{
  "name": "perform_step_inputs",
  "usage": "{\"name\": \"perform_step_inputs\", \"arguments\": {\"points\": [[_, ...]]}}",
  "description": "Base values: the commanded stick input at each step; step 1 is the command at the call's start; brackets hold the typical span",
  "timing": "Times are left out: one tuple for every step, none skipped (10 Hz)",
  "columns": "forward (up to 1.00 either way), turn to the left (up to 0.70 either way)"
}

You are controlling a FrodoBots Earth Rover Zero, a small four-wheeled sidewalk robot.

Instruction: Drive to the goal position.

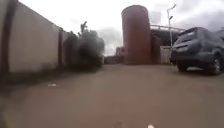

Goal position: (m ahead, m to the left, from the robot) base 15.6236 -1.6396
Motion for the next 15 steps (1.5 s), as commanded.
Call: {"name": "perform_step_inputs", "arguments": {"points": [[1.0,0.0],[1.0,0.0],[1.0,0.0],[1.0,0.0],[1.0,0.0],[1.0,0.0],[1.0,0.0],[1.0,0.0],[1.0,0.0],[1.0,0.0],[1.0,0.0],[1.0,0.0],[1.0,0.0],[1.0,0.0],[1.0,0.0]]}}
